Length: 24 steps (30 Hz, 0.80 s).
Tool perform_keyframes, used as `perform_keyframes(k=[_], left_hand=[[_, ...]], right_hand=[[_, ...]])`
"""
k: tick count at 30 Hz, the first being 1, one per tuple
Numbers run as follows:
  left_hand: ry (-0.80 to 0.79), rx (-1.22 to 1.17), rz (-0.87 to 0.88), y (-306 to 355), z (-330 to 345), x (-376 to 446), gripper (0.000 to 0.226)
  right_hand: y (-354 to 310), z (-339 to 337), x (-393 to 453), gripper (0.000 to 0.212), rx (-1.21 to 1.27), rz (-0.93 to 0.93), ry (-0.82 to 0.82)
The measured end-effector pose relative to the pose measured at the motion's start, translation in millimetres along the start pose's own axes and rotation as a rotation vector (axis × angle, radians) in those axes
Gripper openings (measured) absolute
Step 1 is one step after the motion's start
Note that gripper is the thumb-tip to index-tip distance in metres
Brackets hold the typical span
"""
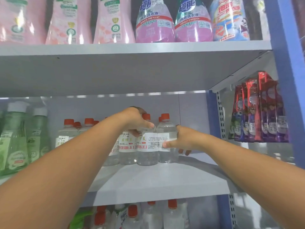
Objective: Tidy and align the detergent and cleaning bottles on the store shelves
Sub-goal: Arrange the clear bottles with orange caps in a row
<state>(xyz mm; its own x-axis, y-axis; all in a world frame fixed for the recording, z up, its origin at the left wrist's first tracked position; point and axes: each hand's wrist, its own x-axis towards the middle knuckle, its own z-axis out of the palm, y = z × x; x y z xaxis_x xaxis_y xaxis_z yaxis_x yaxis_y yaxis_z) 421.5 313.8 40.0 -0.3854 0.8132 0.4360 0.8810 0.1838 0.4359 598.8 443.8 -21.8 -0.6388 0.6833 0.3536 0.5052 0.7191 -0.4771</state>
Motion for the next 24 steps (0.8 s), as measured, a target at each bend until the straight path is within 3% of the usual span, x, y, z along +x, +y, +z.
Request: perform_keyframes(k=[4, 7, 10, 15, 19, 24], left_hand=[[0.043, 0.16, 0.016, 8, 4, 6, 0.067], [0.061, 0.297, -0.002, 16, 8, 11, 0.061], [0.097, 0.287, 0.034, 16, 14, 17, 0.054], [0.082, 0.271, 0.01, 14, 22, 31, 0.058], [0.085, 0.245, 0.032, 8, 21, 38, 0.058], [0.119, 0.241, 0.059, 5, 24, 37, 0.058]], right_hand=[[-4, -10, 8, 0.072, -0.066, 0.032, -0.042], [-20, -32, 18, 0.079, -0.026, 0.049, 0.103], [-34, -43, 33, 0.068, 0.002, 0.064, 0.226], [-34, -31, 58, 0.057, -0.069, 0.136, 0.283], [-23, -29, 66, 0.046, -0.063, 0.083, 0.329], [-10, -32, 62, 0.019, 0.274, -0.059, 0.248]])
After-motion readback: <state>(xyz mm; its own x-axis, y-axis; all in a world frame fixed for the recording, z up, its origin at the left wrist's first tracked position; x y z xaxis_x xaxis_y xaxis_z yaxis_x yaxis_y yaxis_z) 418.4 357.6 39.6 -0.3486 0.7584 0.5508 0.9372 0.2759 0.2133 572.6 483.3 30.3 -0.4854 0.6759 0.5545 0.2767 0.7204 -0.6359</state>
